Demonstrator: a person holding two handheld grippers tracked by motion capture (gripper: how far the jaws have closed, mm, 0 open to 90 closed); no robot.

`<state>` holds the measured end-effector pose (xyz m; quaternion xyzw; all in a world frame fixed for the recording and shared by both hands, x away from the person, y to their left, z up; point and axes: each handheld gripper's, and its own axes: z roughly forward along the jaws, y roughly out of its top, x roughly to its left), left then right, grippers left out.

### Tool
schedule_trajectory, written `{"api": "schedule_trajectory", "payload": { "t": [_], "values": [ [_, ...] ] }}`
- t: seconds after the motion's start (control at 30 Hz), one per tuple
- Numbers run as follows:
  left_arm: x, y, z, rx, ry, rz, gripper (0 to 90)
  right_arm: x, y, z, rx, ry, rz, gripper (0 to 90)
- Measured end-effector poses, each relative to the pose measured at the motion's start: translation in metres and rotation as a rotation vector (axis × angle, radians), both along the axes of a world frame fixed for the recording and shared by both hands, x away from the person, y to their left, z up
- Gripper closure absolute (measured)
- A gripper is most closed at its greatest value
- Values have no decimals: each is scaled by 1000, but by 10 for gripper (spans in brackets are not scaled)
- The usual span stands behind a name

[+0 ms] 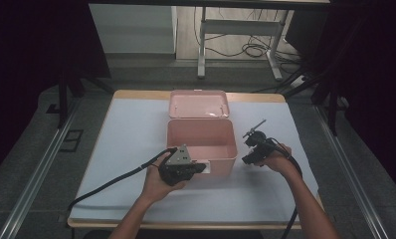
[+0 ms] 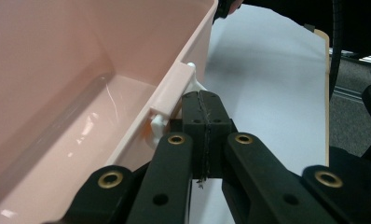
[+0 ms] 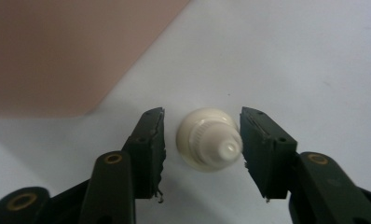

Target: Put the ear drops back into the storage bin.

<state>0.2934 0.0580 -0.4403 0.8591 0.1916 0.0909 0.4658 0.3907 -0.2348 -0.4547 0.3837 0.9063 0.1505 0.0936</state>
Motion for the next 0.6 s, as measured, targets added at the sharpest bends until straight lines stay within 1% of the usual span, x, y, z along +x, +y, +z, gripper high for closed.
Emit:
{"api": "schedule_trajectory", "payload": {
  "t": [0.1, 0.23, 0.33, 0.4, 0.5, 0.6],
  "values": [
    [0, 0, 0, 0, 0, 0, 900, 2, 1, -3, -18, -5, -8, 588],
    [0, 0, 0, 0, 0, -1, 900, 3, -1, -2, -5, 10, -6, 600],
    [0, 0, 0, 0, 0, 0, 900, 1, 0, -1, -30, -6, -1, 602],
    [0, 0, 0, 0, 0, 0, 900, 1, 0, 2, -31, -10, 3, 603],
    [0, 0, 0, -1, 1, -1, 900, -1, -1, 12, -27, -27, 8, 603],
    [0, 0, 0, 0, 1, 1, 900, -4, -1, 30, 0, -50, 19, 604]
  ]
}}
